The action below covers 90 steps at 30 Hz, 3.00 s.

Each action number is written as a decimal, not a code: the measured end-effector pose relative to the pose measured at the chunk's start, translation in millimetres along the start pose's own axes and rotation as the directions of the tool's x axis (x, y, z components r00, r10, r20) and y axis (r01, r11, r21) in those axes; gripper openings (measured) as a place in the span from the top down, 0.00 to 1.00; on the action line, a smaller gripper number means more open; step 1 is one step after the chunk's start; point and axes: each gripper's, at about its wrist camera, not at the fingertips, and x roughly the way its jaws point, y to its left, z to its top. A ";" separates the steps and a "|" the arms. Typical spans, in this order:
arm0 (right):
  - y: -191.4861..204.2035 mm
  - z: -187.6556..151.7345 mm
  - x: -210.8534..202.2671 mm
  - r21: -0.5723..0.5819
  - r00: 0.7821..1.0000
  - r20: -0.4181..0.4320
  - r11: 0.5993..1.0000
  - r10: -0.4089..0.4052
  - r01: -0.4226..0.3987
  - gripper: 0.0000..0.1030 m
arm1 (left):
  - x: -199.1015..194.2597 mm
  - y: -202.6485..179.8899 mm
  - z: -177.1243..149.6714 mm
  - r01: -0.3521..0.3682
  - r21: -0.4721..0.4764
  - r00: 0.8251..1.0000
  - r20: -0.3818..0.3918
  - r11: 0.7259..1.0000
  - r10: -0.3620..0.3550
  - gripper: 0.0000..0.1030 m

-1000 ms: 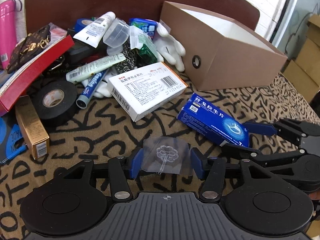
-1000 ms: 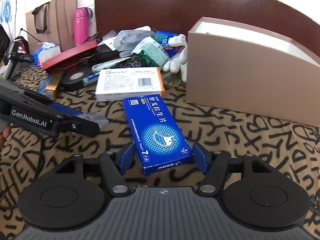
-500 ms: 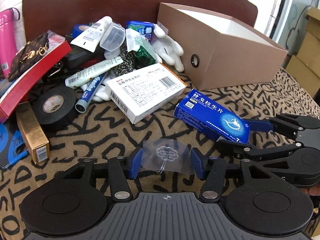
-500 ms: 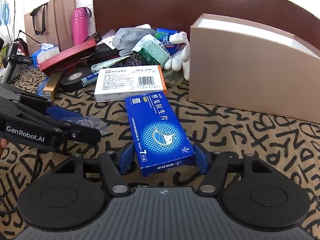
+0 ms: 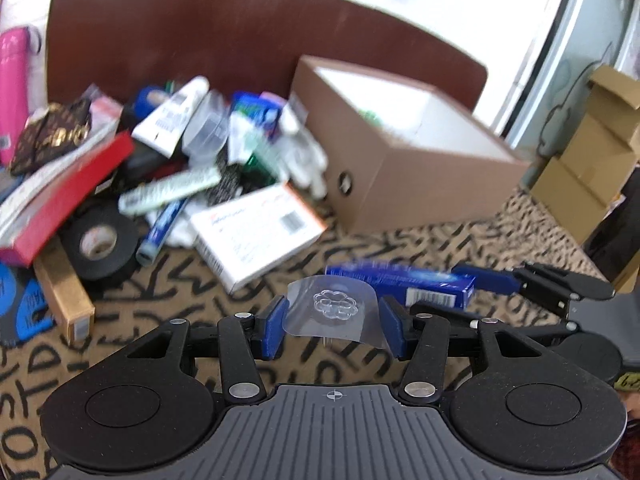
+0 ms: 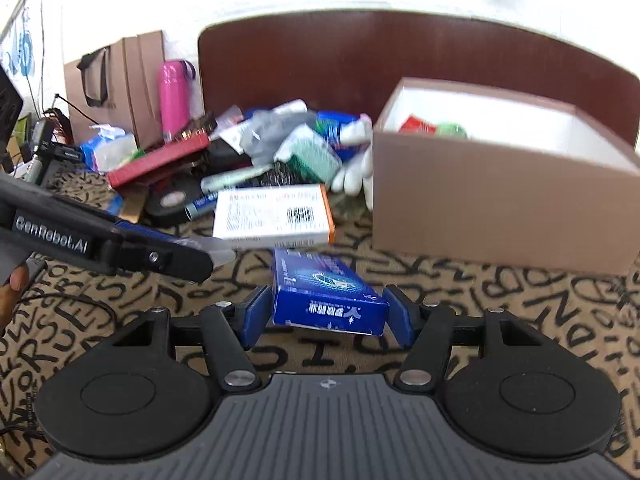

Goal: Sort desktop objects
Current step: 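Carry the plastic hook and blue medicine box over the tan box with both tools, then open both tools to drop the hook and medicine box into the box, then withdraw both tools from the box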

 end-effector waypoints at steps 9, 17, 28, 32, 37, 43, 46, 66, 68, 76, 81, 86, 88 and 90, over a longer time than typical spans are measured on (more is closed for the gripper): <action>-13.2 19.4 -31.2 0.002 0.996 0.083 1.000 -0.011 0.011 0.80 | -15.0 -25.9 40.7 0.064 0.025 0.993 0.095 0.998 -0.066 0.48; -24.2 18.7 -27.9 0.005 0.997 0.048 0.998 -0.062 0.061 0.81 | -8.3 -38.1 54.4 0.079 0.037 0.991 0.110 0.996 -0.082 0.47; -39.3 43.7 -43.5 0.013 0.987 0.134 0.996 -0.087 0.086 0.81 | 2.2 -45.5 76.3 0.104 0.034 0.988 0.113 0.994 -0.107 0.48; -55.9 73.8 -65.8 0.019 0.967 0.229 0.994 -0.112 0.111 0.81 | 5.8 -63.0 103.1 0.110 0.076 0.981 0.153 0.991 -0.120 0.48; -79.1 112.0 -75.9 -0.004 0.936 0.299 0.981 -0.184 0.194 0.81 | 28.7 -81.3 142.0 0.122 0.088 0.978 0.158 0.989 -0.135 0.48; -123.5 133.5 -37.7 0.026 0.933 0.243 0.963 -0.266 0.268 0.81 | 77.2 -95.2 175.5 0.080 0.096 0.986 0.142 0.992 -0.093 0.48; -142.0 136.6 -13.4 0.032 0.933 0.213 0.956 -0.291 0.291 0.81 | 103.4 -100.5 186.0 0.042 0.119 0.990 0.130 0.992 -0.058 0.47; -208.5 156.3 106.5 -0.045 0.917 0.024 0.916 -0.399 0.399 0.70 | 215.1 -92.4 229.6 -0.005 0.082 0.999 0.044 0.997 0.002 0.20; -208.6 156.7 106.1 -0.038 0.910 0.036 0.909 -0.414 0.415 0.41 | 214.0 -89.6 229.2 0.005 0.069 0.998 0.062 0.998 -0.009 0.12; -202.0 147.5 95.1 -0.063 0.887 0.079 0.885 -0.456 0.461 0.06 | 209.8 -78.4 227.5 0.046 -0.012 0.998 0.039 0.999 -0.045 0.00; -196.4 140.9 85.4 -0.048 0.889 0.072 0.889 -0.451 0.455 0.01 | 202.9 -83.0 222.8 -0.007 0.011 0.999 0.042 1.000 0.007 0.00; -193.1 136.4 73.9 -0.026 0.893 0.071 0.894 -0.444 0.447 0.01 | 191.4 -89.8 217.9 -0.052 0.045 0.996 0.080 0.998 0.048 0.00; -191.0 135.4 69.7 -0.022 0.894 0.071 0.895 -0.443 0.445 0.01 | 186.0 -91.7 216.5 -0.056 0.046 0.995 0.088 0.997 0.052 0.00; -188.8 134.0 64.6 -0.016 0.894 0.072 0.896 -0.442 0.444 0.01 | 180.0 -94.4 214.4 -0.063 0.052 0.993 0.104 0.997 0.058 0.00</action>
